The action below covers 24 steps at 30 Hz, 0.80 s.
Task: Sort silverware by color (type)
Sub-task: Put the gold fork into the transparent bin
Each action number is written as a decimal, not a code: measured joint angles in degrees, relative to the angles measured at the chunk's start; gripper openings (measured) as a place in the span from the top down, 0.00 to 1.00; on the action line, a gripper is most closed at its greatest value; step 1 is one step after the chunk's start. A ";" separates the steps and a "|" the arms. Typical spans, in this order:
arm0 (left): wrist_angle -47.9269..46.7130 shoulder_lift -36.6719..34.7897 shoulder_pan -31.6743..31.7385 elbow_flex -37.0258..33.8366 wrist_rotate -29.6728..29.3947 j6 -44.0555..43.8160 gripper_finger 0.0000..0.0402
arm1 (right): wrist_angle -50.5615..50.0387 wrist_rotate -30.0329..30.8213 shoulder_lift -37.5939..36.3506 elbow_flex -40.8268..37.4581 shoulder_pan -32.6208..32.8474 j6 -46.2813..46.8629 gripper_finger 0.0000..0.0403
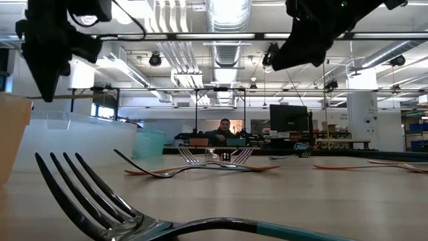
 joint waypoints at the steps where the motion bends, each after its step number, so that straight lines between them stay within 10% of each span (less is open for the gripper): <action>1: 0.35 0.44 0.00 -0.74 0.91 0.01 0.99 | -0.70 0.01 0.02 0.00 0.00 0.52 0.70; 24: 4.33 4.55 0.00 -4.09 7.77 2.21 0.85 | -5.19 -0.03 0.04 -0.04 0.00 3.27 0.66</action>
